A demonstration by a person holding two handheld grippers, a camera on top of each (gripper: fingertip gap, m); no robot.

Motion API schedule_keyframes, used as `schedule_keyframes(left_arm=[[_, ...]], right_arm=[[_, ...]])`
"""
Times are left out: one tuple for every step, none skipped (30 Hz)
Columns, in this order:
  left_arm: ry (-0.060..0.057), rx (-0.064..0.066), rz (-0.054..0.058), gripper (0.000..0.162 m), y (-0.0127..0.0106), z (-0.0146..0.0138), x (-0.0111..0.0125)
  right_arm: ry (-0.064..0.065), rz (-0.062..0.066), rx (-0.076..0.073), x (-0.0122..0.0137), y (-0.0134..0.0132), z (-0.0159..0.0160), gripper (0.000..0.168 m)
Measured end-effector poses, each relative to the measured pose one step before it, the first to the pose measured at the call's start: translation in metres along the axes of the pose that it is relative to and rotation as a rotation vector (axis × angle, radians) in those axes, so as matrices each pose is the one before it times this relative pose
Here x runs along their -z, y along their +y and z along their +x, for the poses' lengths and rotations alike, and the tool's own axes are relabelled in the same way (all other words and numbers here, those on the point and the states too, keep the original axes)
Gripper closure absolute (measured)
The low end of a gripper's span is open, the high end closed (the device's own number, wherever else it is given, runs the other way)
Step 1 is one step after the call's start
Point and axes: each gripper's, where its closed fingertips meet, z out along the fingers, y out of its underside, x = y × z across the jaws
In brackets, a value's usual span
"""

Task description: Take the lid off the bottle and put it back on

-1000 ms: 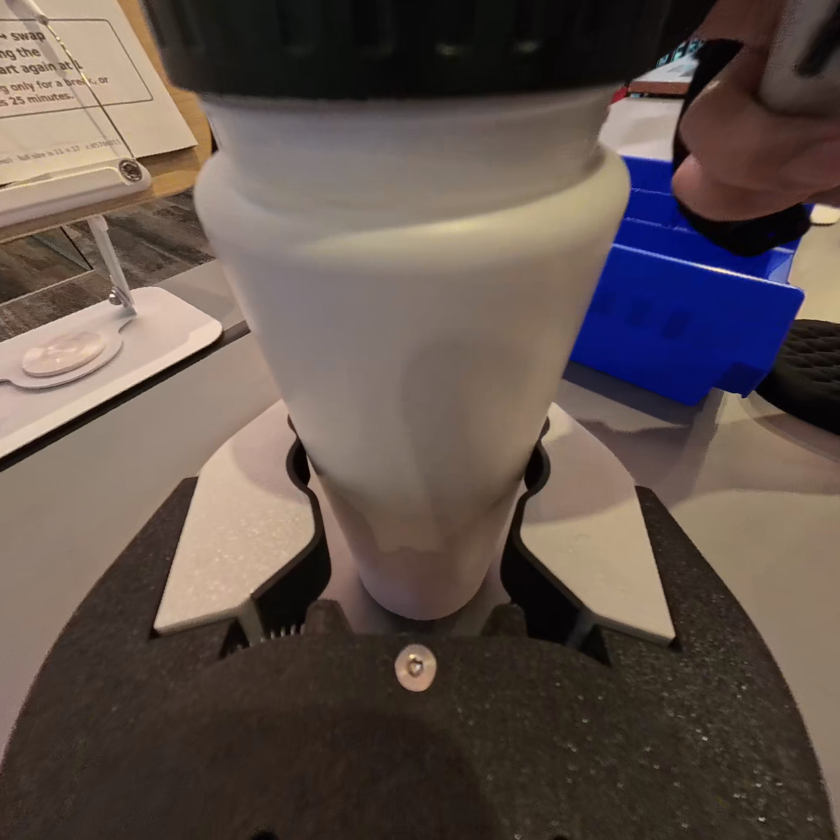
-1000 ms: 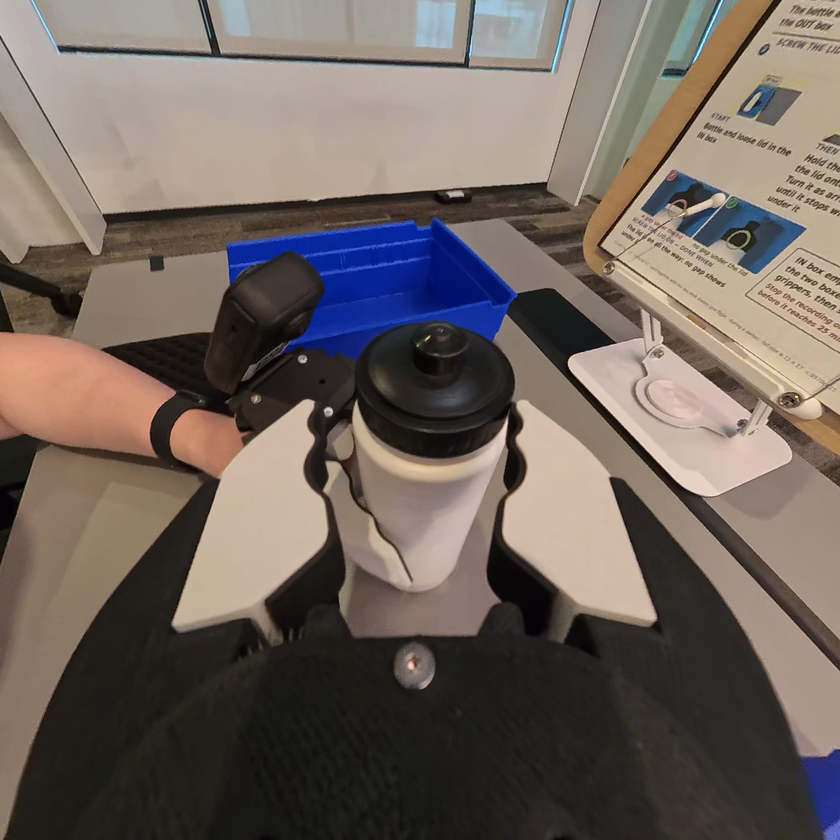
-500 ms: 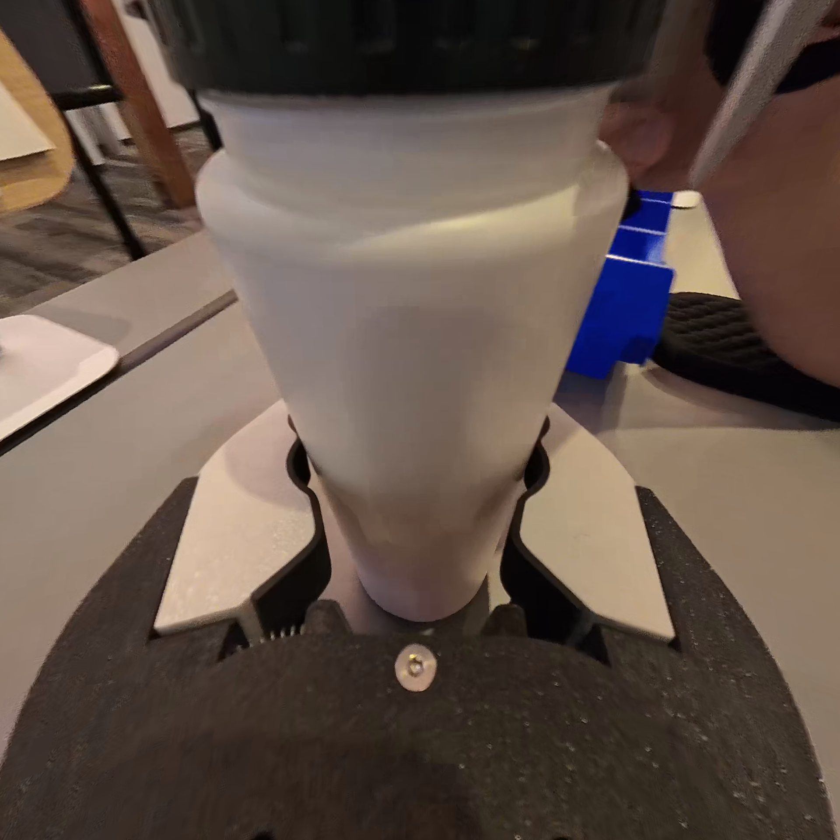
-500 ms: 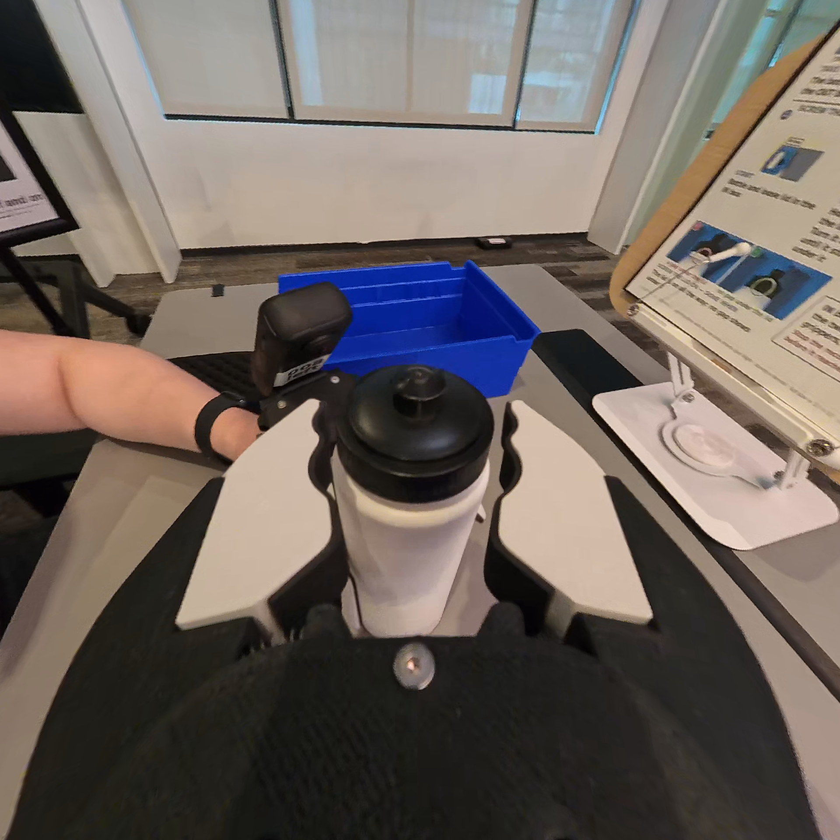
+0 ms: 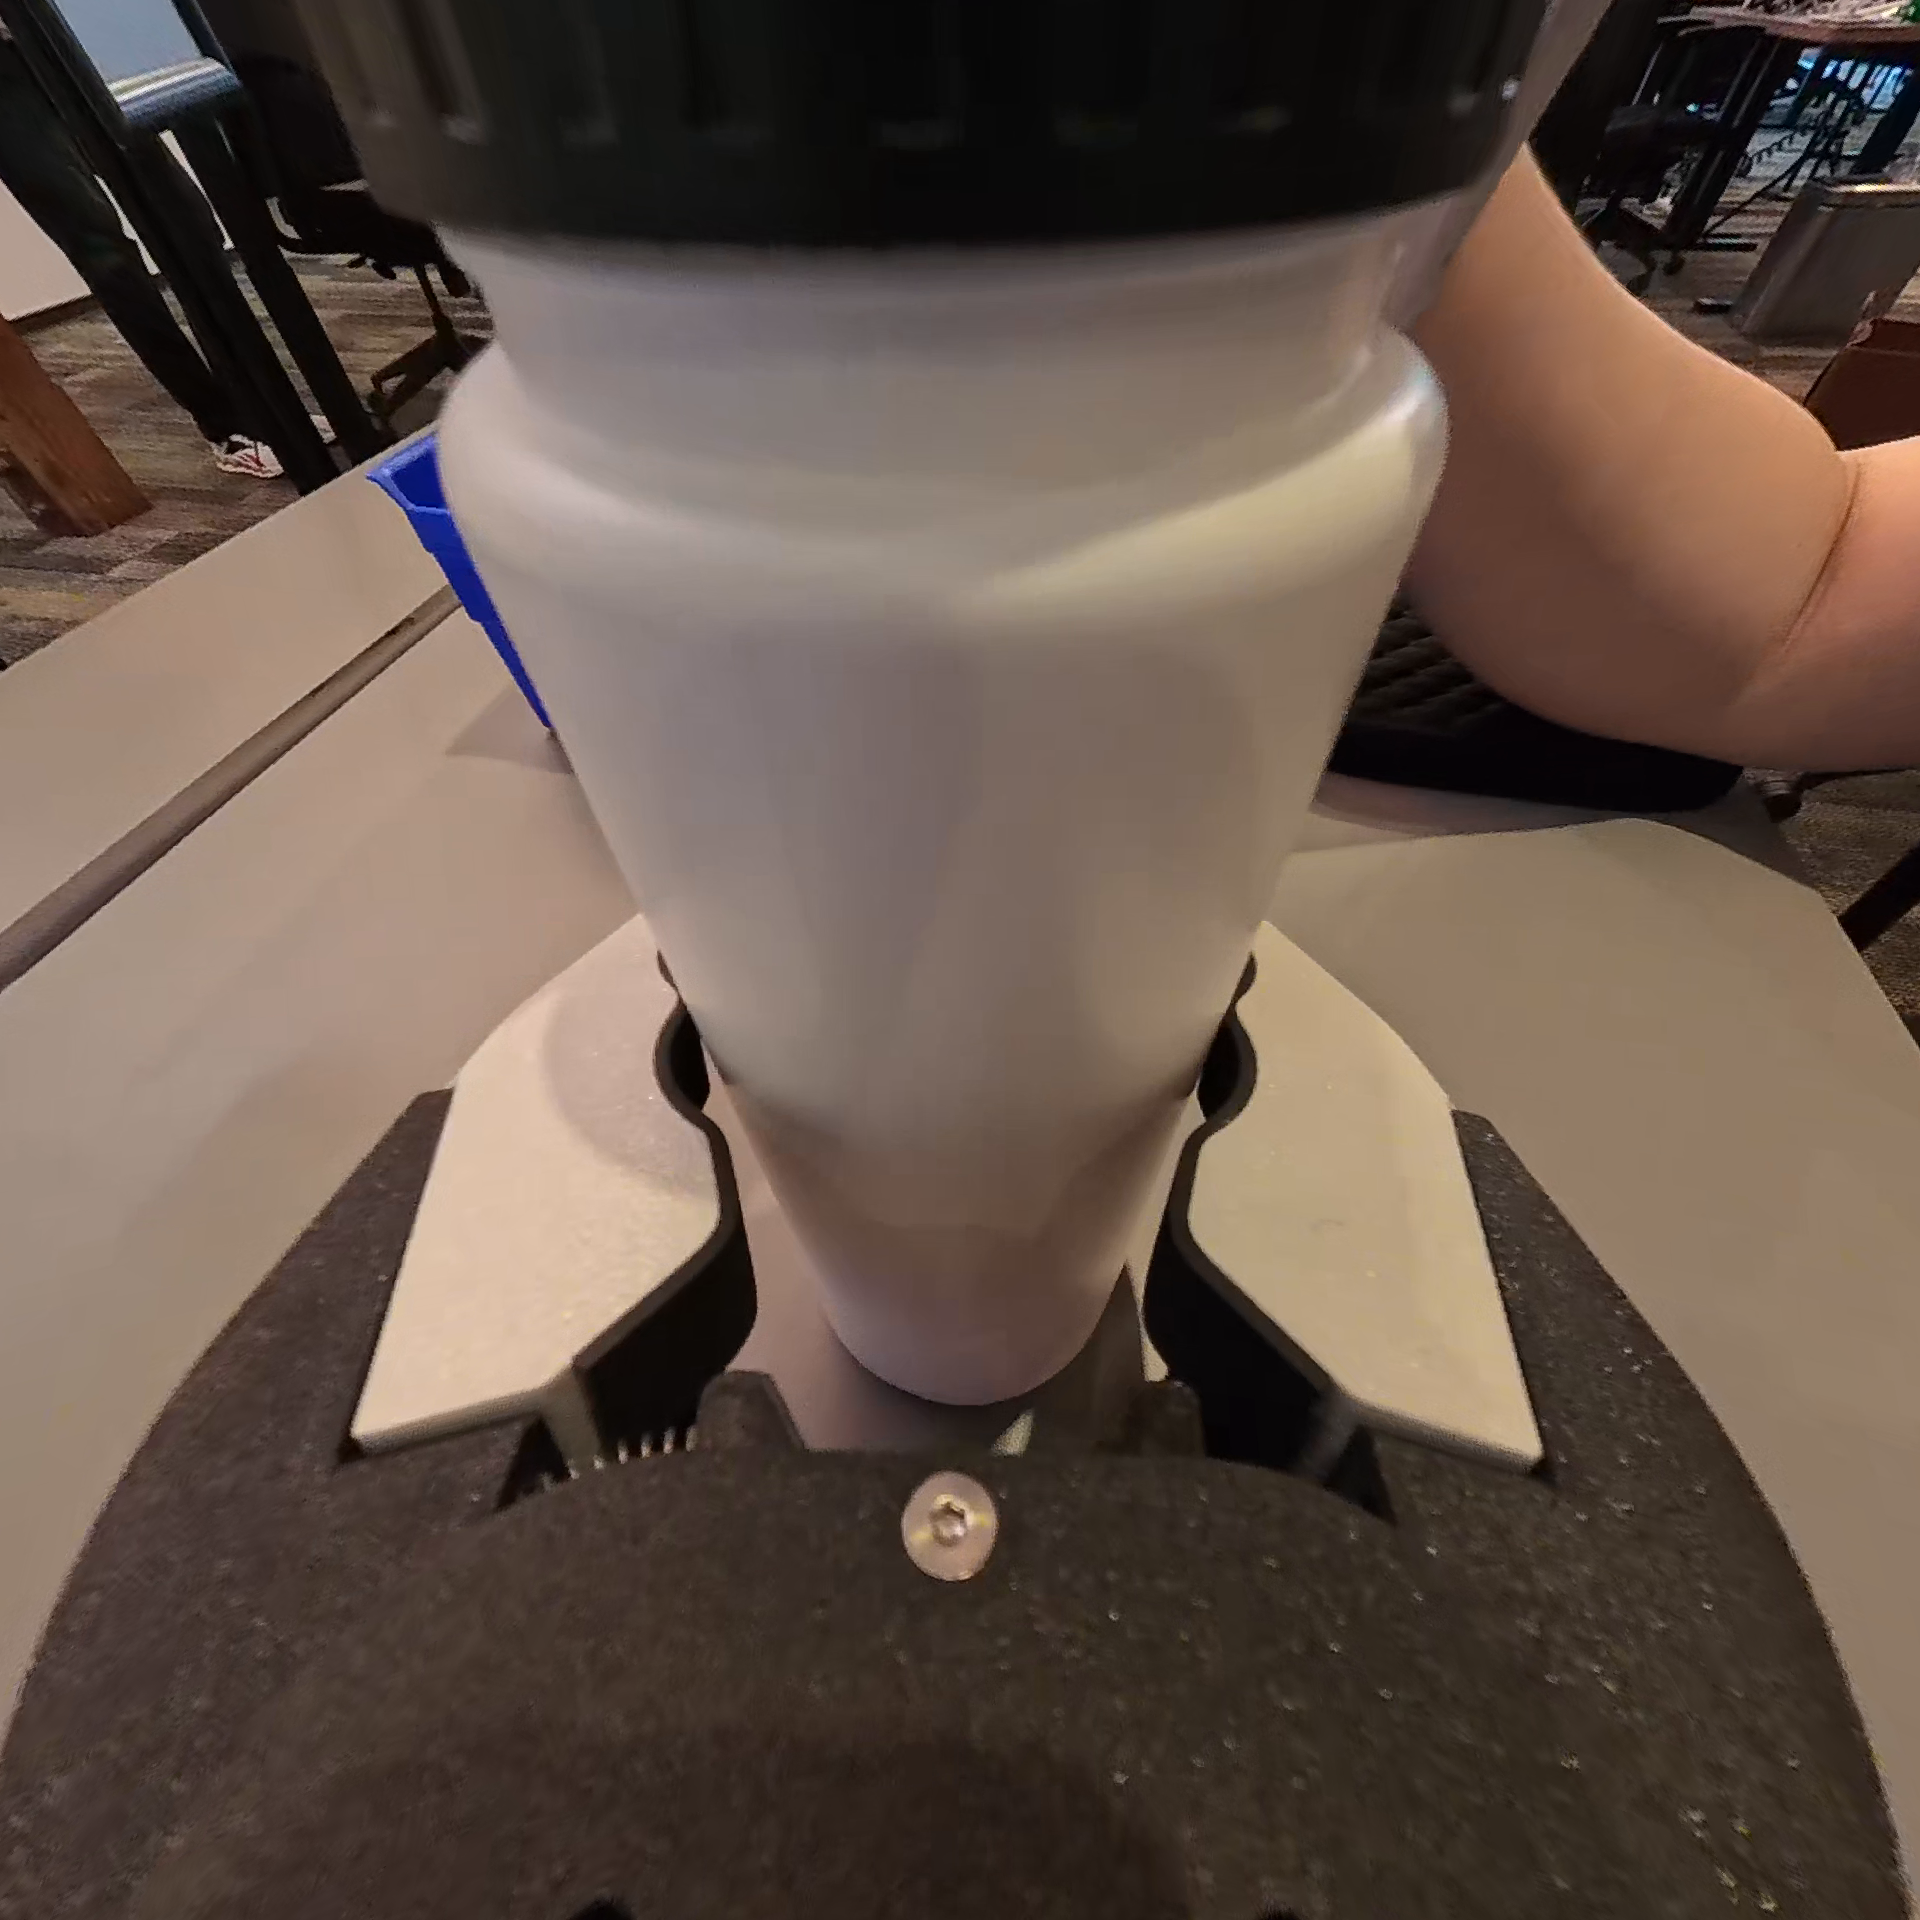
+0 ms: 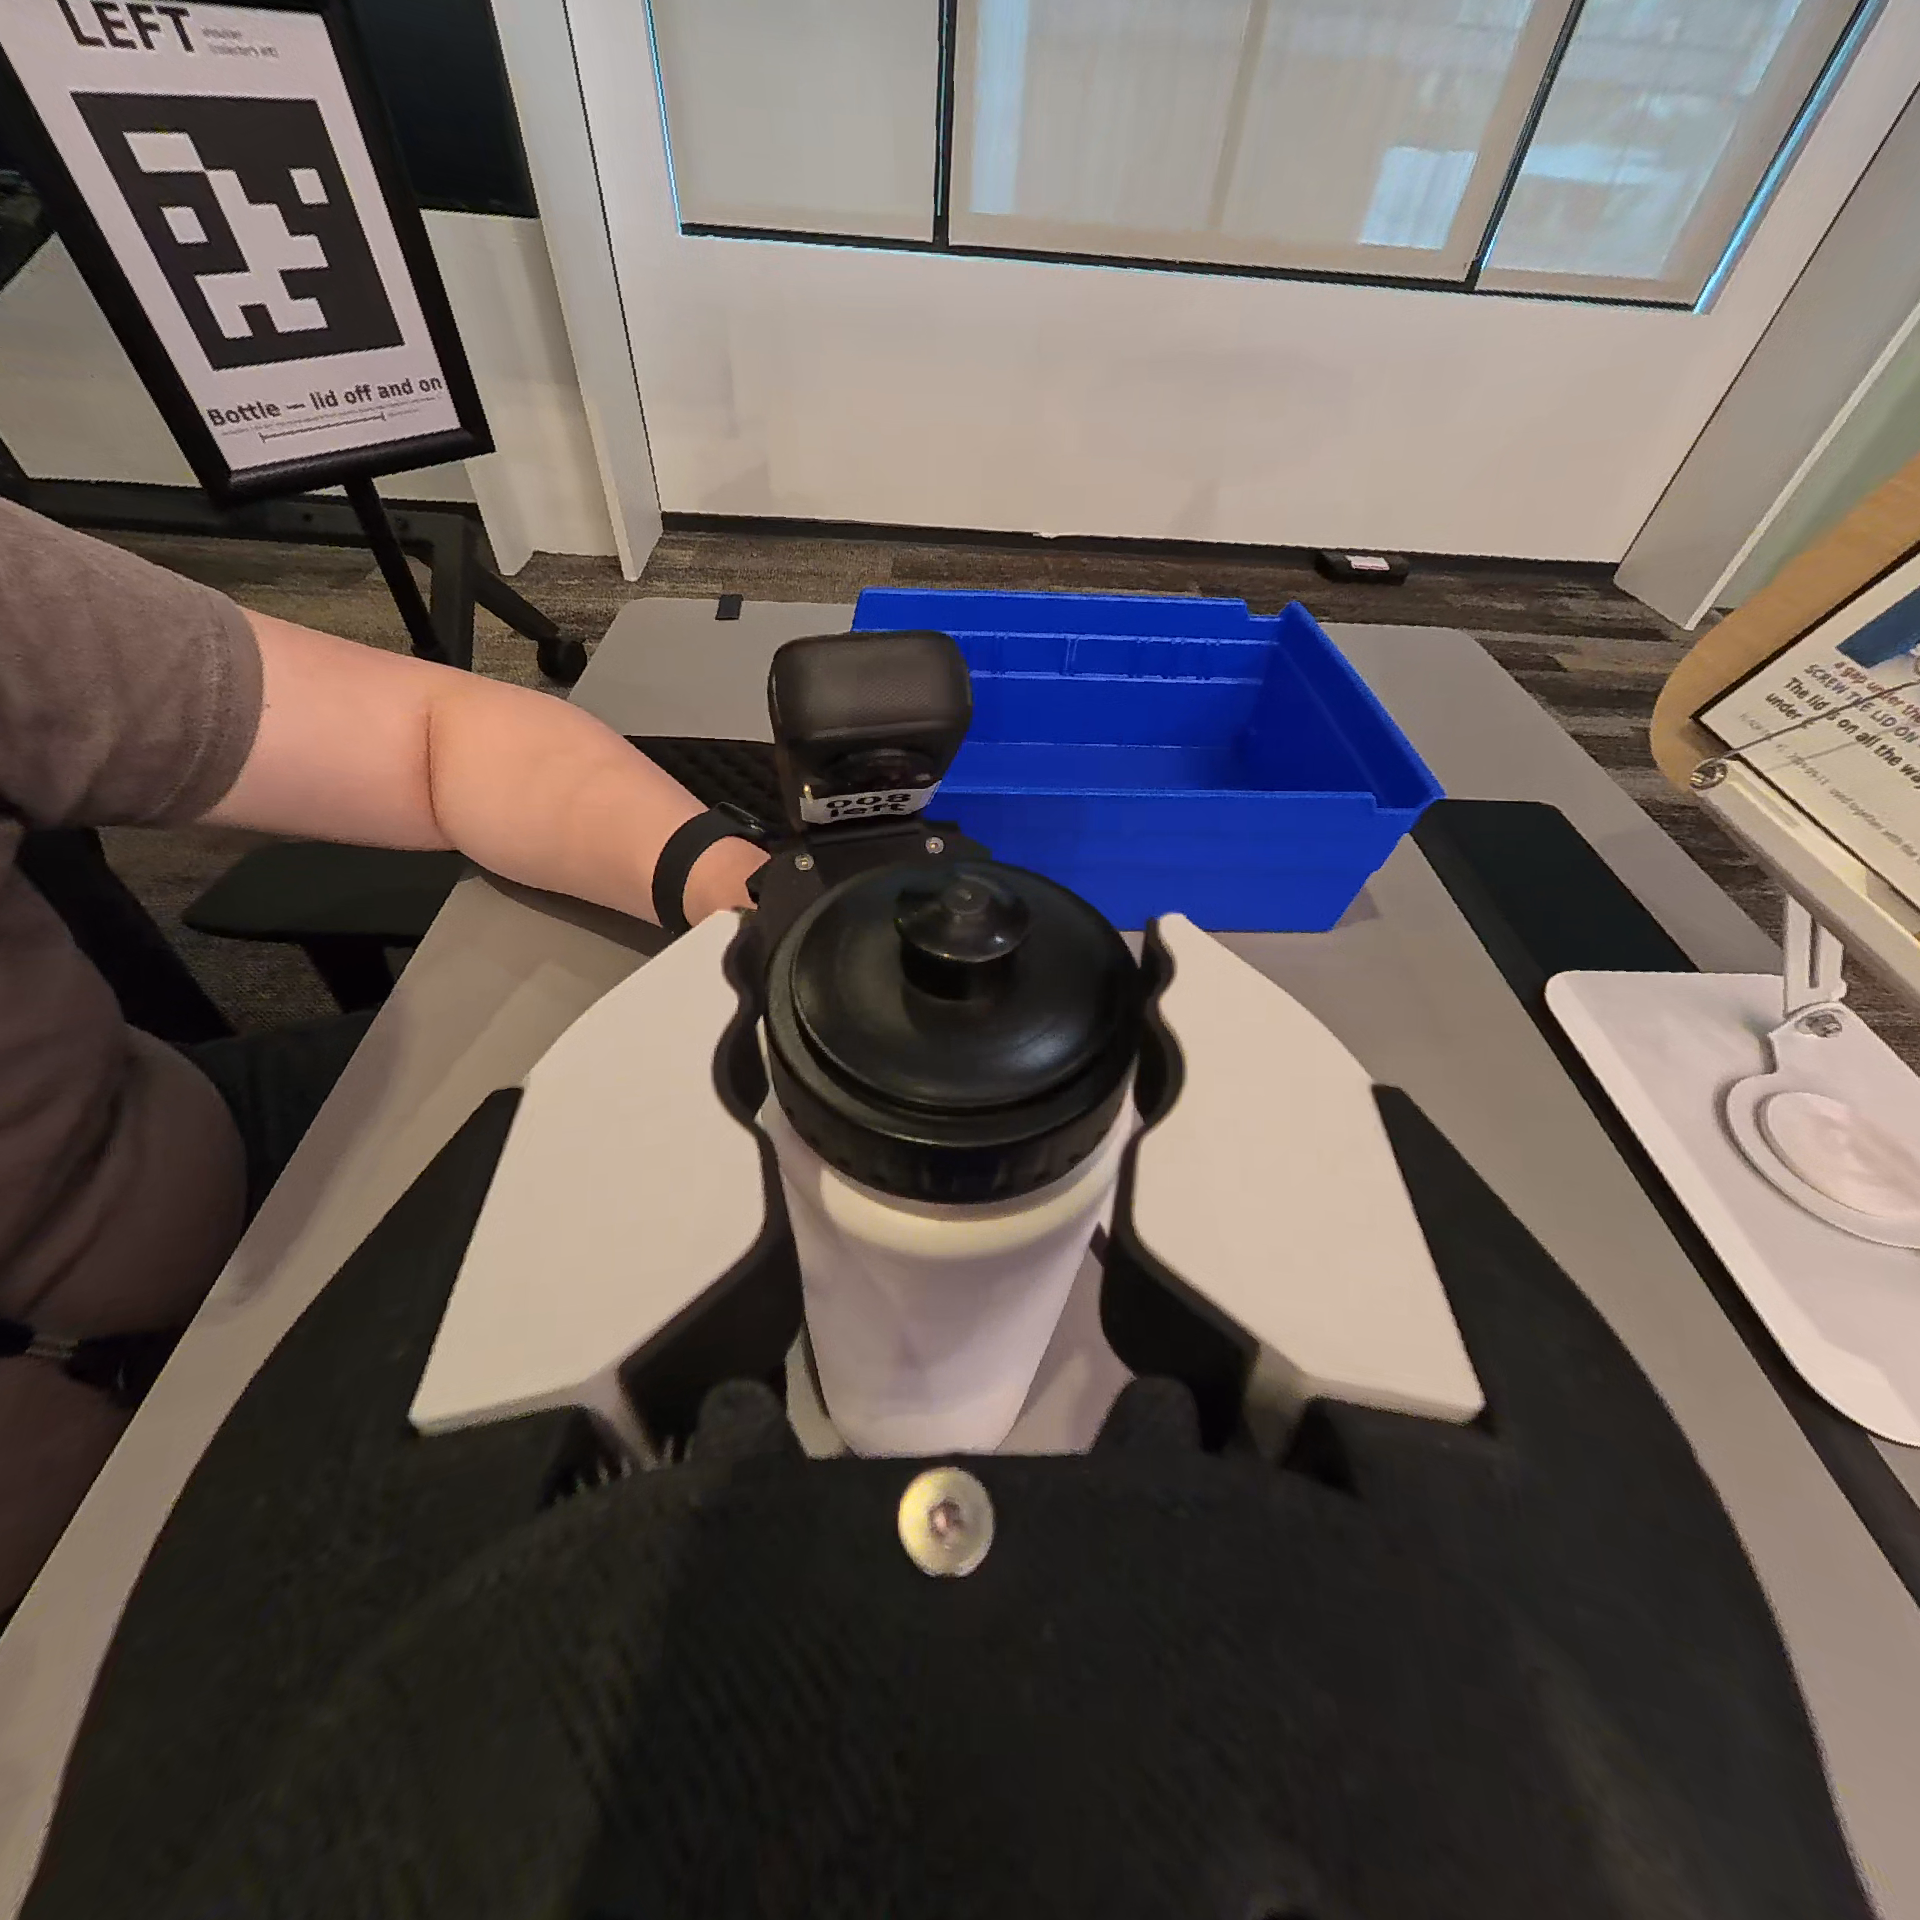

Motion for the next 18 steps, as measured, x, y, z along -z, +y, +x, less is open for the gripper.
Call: schedule_keyframes(left_arm=[[0.0028,0.0009,0.0014,0.067,-0.00003,0.00039,0.00005],[0.0030,0.0014,0.0018,0.067,-0.00005,0.00033,0.00010],[0.0026,0.0013,-0.0003,0.067,-0.00006,0.00033,0.00003],[0.0011,-0.0001,-0.0013,0.067,0.00007,0.00013,0.00012],[-0.0001,-0.0016,-0.0003,0.067,0.00002,0.00009,-0.00003],[0.0015,-0.0017,-0.0008,0.067,0.00009,0.00039,0.00003],[0.0034,-0.0048,-0.0020,0.067,0.00011,0.00074,0.00003],[0.0011,-0.0034,-0.0022,0.067,0.00012,0.00045,0.00002],[0.0006,0.0003,-0.0005,0.067,0.00008,0.00019,0.00006],[0.0028,0.0005,0.0013,0.067,-0.00014,0.00038,0.00000],[0.0013,0.0005,-0.0002,0.067,0.00002,0.00011,-0.00001],[0.0017,0.0002,-0.0001,0.067,0.00004,0.00013,0.00008],[0.0040,0.0001,-0.0008,0.067,0.00001,0.00042,0.00007],[0.0021,0.0015,-0.0015,0.067,0.00009,0.00019,0.00010],[-0.0018,0.0035,0.0001,0.067,-0.00003,-0.00043,0.00023],[-0.0009,0.0022,0.0006,0.067,0.00003,-0.00024,0.00029],[-0.0077,0.0019,-0.0025,0.067,0.00026,-0.00098,0.00029],[-0.0136,0.0072,-0.0021,0.067,-0.00007,-0.00181,0.00004]], right_arm=[[-0.0057,-0.0001,-0.0050,0.00036,0.00036,-0.00011,0.097],[-0.0047,0.0022,-0.0057,0.00027,0.00016,-0.00004,0.097],[-0.0035,0.0021,-0.0048,0.00021,0.00005,-0.00002,0.097],[-0.0036,0.0001,-0.0034,0.00017,0.00014,-0.00022,0.097],[-0.0046,-0.0015,-0.0023,0.00031,0.00024,-0.00047,0.097],[-0.0086,-0.0007,-0.0020,0.00049,-0.00001,-0.00107,0.096],[-0.0109,0.0029,-0.0033,0.00064,-0.00039,-0.00138,0.096],[-0.0062,0.0020,-0.0062,0.00059,-0.00019,-0.00047,0.096],[-0.0014,-0.0042,-0.0044,0.00027,0.00086,0.00020,0.095],[0.0012,-0.0092,0.0014,-0.00005,0.00165,0.00039,0.095],[0.0021,-0.0130,0.0054,-0.00058,0.00235,0.00022,0.095],[0.0038,-0.0149,0.0070,-0.00096,0.00254,0.00026,0.093],[0.0055,-0.0108,0.0097,-0.00108,0.00159,0.00037,0.092],[0.0061,0.0007,0.0118,-0.00067,-0.00032,0.00026,0.092],[0.0049,0.0051,0.0054,-0.00049,-0.00106,0.00024,0.094],[0.0030,-0.0044,-0.0066,-0.00032,0.00034,0.00065,0.094],[0.0060,-0.0053,-0.0103,0.00017,0.00050,0.00136,0.094],[0.0107,-0.0025,-0.0114,0.00013,0.00027,0.00198,0.094]])
